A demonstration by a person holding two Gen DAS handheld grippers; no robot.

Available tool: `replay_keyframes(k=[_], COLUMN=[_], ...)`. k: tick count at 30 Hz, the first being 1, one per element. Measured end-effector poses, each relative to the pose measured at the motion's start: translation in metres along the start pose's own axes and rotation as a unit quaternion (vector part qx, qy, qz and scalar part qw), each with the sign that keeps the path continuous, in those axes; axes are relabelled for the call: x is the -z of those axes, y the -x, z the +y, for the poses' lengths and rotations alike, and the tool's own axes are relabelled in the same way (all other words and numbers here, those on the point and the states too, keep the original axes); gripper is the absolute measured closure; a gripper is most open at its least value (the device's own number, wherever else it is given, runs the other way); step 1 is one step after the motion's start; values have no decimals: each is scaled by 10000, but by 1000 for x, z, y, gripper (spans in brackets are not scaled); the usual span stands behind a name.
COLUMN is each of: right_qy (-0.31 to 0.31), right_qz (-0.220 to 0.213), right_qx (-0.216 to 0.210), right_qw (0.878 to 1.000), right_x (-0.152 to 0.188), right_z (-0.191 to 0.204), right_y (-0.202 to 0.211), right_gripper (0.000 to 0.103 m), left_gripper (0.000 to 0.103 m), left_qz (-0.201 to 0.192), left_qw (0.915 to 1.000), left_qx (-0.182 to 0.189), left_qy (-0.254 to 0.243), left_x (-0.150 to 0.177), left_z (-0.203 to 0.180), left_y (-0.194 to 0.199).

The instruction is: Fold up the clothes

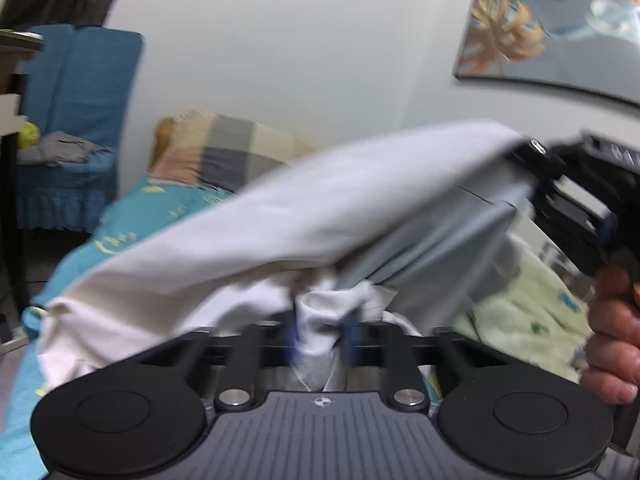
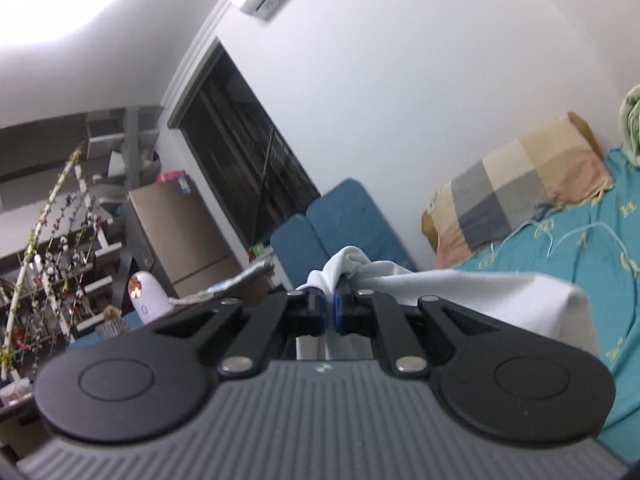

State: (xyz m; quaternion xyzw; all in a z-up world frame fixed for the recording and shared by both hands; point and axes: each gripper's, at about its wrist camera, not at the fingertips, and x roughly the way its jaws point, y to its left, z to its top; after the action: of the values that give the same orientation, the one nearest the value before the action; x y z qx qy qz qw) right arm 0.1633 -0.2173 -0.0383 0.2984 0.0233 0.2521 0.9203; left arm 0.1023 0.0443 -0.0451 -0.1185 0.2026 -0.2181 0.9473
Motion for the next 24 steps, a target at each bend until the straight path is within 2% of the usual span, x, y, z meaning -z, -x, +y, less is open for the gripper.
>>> replay_keyframes(k=[3, 6, 8, 12, 15, 16, 17, 18, 21, 23, 24], right_qy=[37, 77, -18, -456, -901, -1059, -1175, -1230, -1393, -1478, -1493], right_qz=[-146, -60, 237, 1064, 1583, 1667, 1708, 1720, 1701, 1684, 1680], right_qx=[39, 208, 309, 681, 1062, 1215, 1392, 1561, 2009, 2207, 2282], right_qw=[9999, 9997, 9992, 9909, 9775, 9728, 9683, 9648, 9546, 9492, 9473], right_x=[-20, -38, -41, -20, 4, 10, 16, 20, 32, 36, 37], right_z=[1, -4, -16, -49, -77, -87, -95, -103, -118, -122, -122], right_y=[11, 15, 7, -19, -34, -37, -38, -38, -35, -32, -31], right_gripper=[95, 95, 95, 95, 95, 95, 95, 94, 93, 90, 83], left_gripper=[91, 91, 90, 89, 83, 75, 66, 63, 60, 54, 53], left_qz=[-316, -507, -438, 75, 343, 343, 343, 303, 220, 286, 339], left_qw=[9989, 9950, 9914, 9884, 9880, 9884, 9889, 9898, 9919, 9924, 9925], left_qx=[-147, -566, -966, -1298, -1354, -1352, -1350, -1316, -1211, -1156, -1125], left_qy=[313, 651, 762, 786, 662, 593, 524, 455, 301, 322, 352], left_x=[-15, -28, -37, -35, -32, -33, -34, -34, -37, -37, -35], left_z=[18, 44, 63, 79, 74, 71, 68, 64, 57, 56, 54], left_y=[26, 45, 50, 40, 28, 29, 29, 29, 15, 10, 9])
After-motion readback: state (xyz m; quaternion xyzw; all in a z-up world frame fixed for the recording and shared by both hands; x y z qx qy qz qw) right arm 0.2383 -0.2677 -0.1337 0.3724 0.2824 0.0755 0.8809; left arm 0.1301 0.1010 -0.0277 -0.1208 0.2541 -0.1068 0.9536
